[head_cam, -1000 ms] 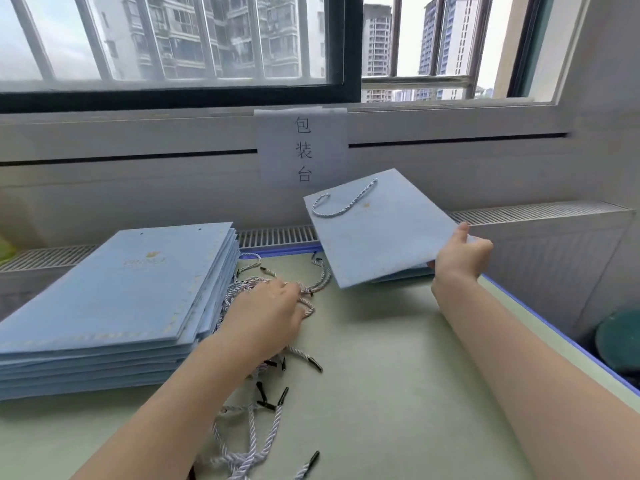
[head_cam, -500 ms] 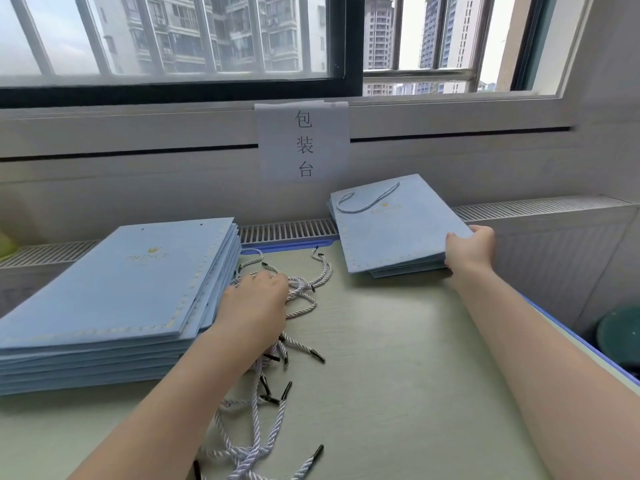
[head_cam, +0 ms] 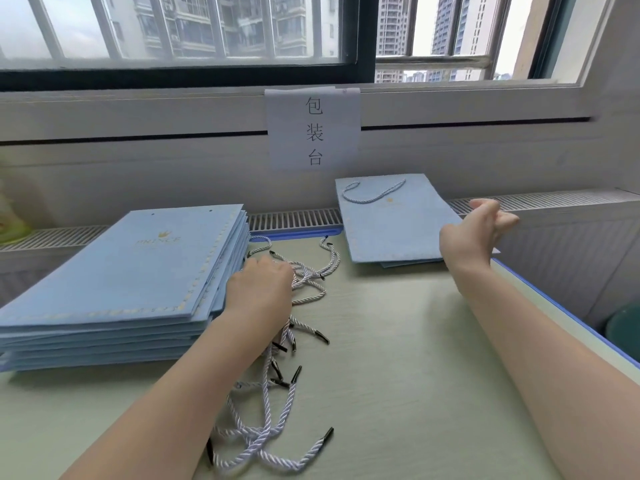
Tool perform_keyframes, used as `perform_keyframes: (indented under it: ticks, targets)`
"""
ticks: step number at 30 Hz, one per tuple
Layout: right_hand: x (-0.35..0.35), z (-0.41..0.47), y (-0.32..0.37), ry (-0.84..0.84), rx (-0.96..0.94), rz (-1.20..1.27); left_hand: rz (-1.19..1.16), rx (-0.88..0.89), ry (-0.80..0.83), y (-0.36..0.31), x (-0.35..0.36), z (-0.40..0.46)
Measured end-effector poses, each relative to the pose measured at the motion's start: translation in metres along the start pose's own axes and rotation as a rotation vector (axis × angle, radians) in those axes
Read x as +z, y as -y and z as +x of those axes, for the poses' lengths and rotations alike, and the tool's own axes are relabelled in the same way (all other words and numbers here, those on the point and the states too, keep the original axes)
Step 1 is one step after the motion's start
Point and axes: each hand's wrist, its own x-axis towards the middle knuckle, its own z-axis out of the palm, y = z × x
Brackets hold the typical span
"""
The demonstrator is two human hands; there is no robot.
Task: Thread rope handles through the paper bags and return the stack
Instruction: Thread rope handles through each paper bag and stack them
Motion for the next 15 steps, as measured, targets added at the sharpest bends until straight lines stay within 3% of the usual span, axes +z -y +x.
perform_keyframes:
  ticks: [3,5,7,9,11,15]
  targets:
    - [0.000,-0.013,0.018,0.187,-0.238,0.003,-0.160,-0.008,-0.138,-0.001,-0.001,-0.001]
    - [0.002,-0.035,0.040,0.486,-0.358,0.068,-0.302,-0.006,-0.248,-0.002,-0.006,0.000]
    - [0.006,-0.069,0.060,0.879,-0.371,0.155,-0.383,0.037,-0.373,-0.007,-0.012,-0.002]
    - [0.013,-0.097,0.070,1.142,-0.355,0.165,-0.447,0.087,-0.486,-0.009,-0.018,-0.005]
    - [0.017,-0.107,0.071,1.182,-0.352,0.220,-0.487,0.121,-0.523,-0.009,-0.022,-0.006]
    - [0.008,-0.089,0.068,1.043,-0.365,0.266,-0.520,0.143,-0.517,-0.004,-0.032,-0.006]
